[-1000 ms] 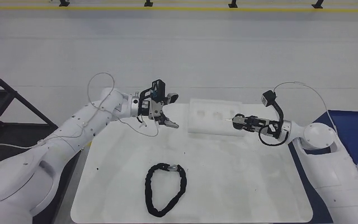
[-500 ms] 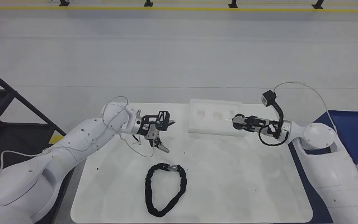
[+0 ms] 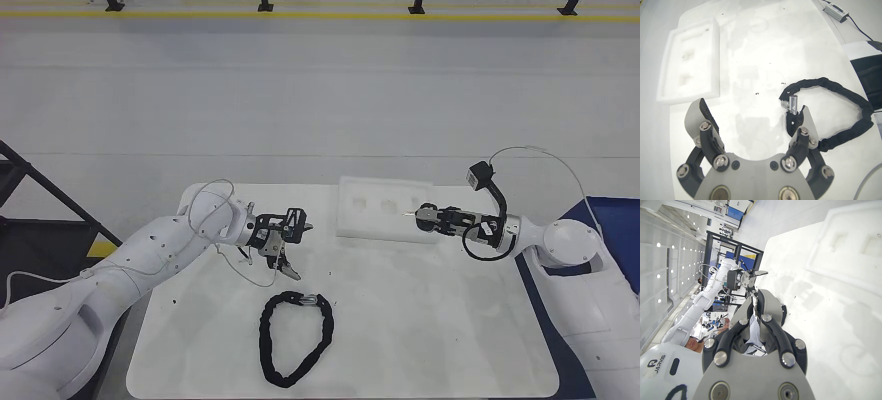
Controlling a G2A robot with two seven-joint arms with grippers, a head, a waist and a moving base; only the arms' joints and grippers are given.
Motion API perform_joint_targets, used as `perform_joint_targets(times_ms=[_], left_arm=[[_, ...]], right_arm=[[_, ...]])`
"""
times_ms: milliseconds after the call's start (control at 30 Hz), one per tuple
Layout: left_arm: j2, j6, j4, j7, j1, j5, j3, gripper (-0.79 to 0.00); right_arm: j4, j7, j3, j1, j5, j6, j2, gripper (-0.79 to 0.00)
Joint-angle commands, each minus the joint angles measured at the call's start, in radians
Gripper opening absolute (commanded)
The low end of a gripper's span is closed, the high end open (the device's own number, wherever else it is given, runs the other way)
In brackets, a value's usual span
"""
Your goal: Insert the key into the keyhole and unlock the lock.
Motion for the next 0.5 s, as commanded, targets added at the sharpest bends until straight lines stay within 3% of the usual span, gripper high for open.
perform_joint_targets(times_ms=[0,167,467], left_arm=[[0.000,0.000,0.000,0.000,0.000,0.000,0.000,0.000],[0.004,0.018,-0.010,0.012,0.029,-0.030,-0.014,0.000],[0.043,0.063,-0.036,0.109,0.145,0.058,-0.030,0.000]], right_arm=[[0.000,0.000,0.000,0.000,0.000,0.000,0.000,-0.785],[0.000,0.000,0.000,0.000,0.000,0.000,0.000,-0.785],[0.000,0.000,0.000,0.000,0.000,0.000,0.000,-0.785]])
